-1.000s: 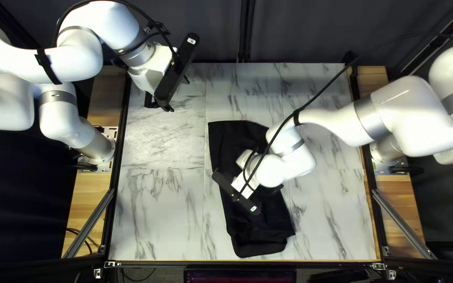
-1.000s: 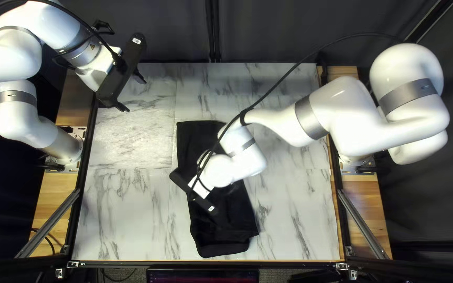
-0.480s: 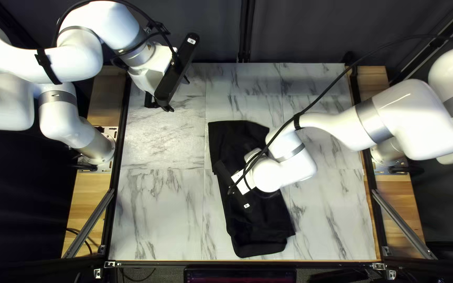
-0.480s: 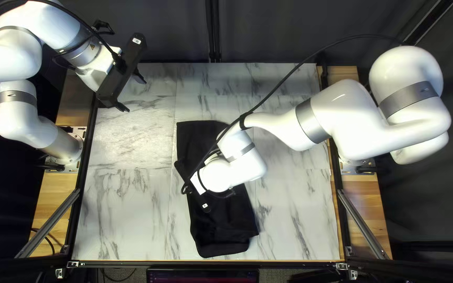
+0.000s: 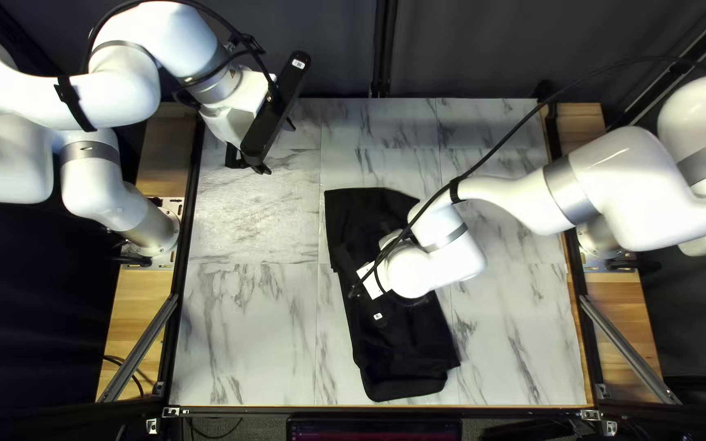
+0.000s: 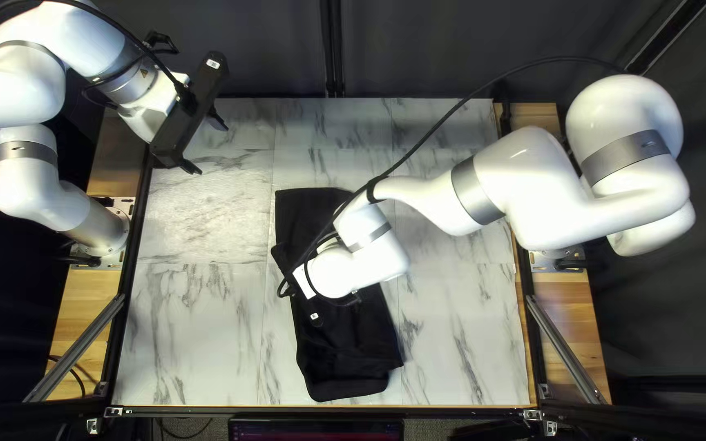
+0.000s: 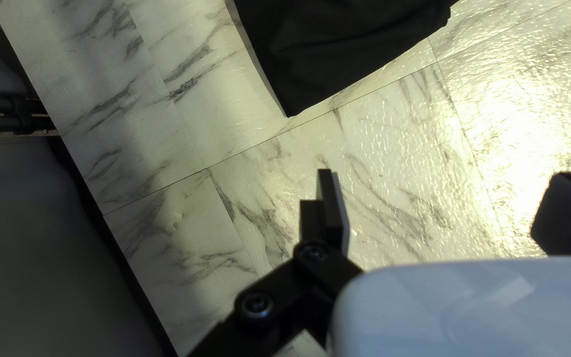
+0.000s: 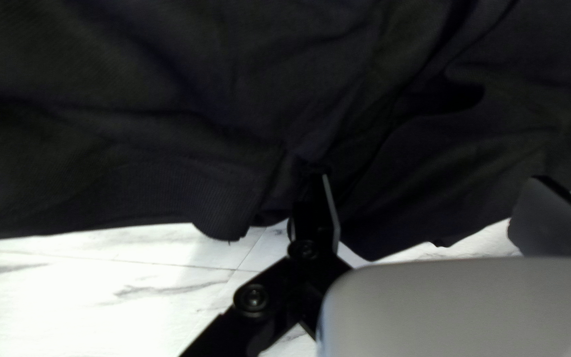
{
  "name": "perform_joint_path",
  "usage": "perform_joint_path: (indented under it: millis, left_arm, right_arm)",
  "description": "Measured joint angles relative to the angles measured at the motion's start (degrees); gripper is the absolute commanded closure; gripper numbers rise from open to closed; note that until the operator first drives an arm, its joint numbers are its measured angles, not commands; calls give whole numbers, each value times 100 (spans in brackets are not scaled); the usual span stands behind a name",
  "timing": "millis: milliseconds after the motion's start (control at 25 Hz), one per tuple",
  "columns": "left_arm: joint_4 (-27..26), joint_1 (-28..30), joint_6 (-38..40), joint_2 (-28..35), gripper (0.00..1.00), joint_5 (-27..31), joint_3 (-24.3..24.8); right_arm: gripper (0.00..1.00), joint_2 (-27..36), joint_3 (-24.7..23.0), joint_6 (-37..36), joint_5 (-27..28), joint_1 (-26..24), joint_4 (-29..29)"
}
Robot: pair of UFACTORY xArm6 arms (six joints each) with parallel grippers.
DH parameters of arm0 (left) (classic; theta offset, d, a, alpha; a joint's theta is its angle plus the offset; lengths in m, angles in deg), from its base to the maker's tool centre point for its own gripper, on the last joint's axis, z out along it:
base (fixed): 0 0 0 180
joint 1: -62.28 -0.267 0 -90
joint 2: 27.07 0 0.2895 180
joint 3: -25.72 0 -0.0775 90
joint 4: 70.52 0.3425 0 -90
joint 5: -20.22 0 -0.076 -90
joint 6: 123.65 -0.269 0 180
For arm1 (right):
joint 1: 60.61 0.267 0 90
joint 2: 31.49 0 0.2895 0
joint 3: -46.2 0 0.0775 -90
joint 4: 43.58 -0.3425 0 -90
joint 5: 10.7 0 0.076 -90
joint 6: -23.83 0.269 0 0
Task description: Fold t-shirt
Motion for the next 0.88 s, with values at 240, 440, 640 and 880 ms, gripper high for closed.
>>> perform_joint_path:
  millis: [240, 440, 640, 880]
  left_arm:
    - [0, 0, 0, 0, 0, 0, 0]
    - [0, 0, 0, 0, 0, 0, 0]
    - [0, 0, 0, 0, 0, 0, 0]
    - [0, 0, 0, 0, 0, 0, 0]
  right_arm:
    - [0, 26, -15, 64, 114, 1, 31]
    - [0, 108, -63, 95, 194, 13, 32]
    - [0, 166, -117, 115, 219, 18, 45]
    - [0, 107, -146, 123, 124, 0, 40]
